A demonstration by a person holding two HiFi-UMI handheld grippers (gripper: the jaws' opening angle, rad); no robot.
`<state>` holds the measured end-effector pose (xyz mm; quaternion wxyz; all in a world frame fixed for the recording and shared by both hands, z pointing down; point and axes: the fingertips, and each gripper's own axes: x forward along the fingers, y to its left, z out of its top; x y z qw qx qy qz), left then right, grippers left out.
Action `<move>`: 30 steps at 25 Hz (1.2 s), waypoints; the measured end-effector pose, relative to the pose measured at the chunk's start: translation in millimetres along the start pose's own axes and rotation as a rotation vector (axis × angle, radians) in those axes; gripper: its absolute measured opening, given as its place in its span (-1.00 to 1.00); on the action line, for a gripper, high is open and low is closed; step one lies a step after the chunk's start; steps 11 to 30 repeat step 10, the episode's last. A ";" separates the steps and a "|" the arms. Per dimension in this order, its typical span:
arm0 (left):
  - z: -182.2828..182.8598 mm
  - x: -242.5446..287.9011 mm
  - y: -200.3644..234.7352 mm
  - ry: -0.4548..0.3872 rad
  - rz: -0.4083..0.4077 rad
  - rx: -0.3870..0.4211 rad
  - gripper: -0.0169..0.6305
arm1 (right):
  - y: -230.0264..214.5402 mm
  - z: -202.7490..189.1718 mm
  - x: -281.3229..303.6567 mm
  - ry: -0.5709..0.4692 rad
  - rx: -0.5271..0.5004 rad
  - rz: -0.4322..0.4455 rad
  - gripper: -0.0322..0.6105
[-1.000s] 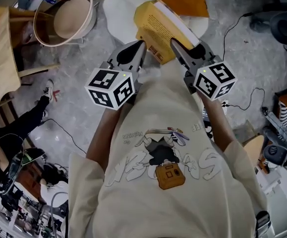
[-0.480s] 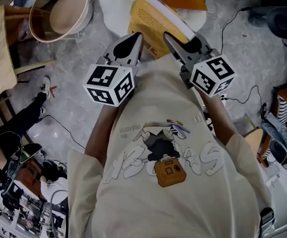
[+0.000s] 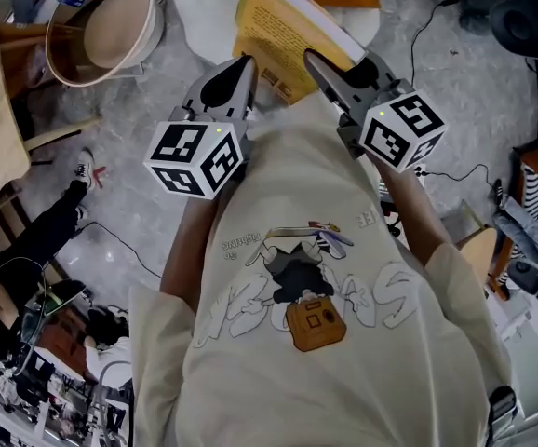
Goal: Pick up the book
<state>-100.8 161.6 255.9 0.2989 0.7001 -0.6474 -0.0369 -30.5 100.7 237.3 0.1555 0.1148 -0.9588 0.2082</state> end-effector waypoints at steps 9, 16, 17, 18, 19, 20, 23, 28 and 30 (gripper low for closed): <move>6.8 18.1 15.9 -0.005 0.006 -0.022 -0.93 | -19.0 3.2 15.8 0.009 0.019 0.000 -0.42; 7.7 20.8 17.5 -0.006 0.006 -0.024 -0.93 | -22.1 4.3 17.4 0.010 0.017 0.000 -0.42; 7.7 20.8 17.5 -0.006 0.006 -0.024 -0.93 | -22.1 4.3 17.4 0.010 0.017 0.000 -0.42; 7.7 20.8 17.5 -0.006 0.006 -0.024 -0.93 | -22.1 4.3 17.4 0.010 0.017 0.000 -0.42; 7.7 20.8 17.5 -0.006 0.006 -0.024 -0.93 | -22.1 4.3 17.4 0.010 0.017 0.000 -0.42; 7.7 20.8 17.5 -0.006 0.006 -0.024 -0.93 | -22.1 4.3 17.4 0.010 0.017 0.000 -0.42; 7.7 20.8 17.5 -0.006 0.006 -0.024 -0.93 | -22.1 4.3 17.4 0.010 0.017 0.000 -0.42; 7.7 20.8 17.5 -0.006 0.006 -0.024 -0.93 | -22.1 4.3 17.4 0.010 0.017 0.000 -0.42; 7.7 20.8 17.5 -0.006 0.006 -0.024 -0.93 | -22.1 4.3 17.4 0.010 0.017 0.000 -0.42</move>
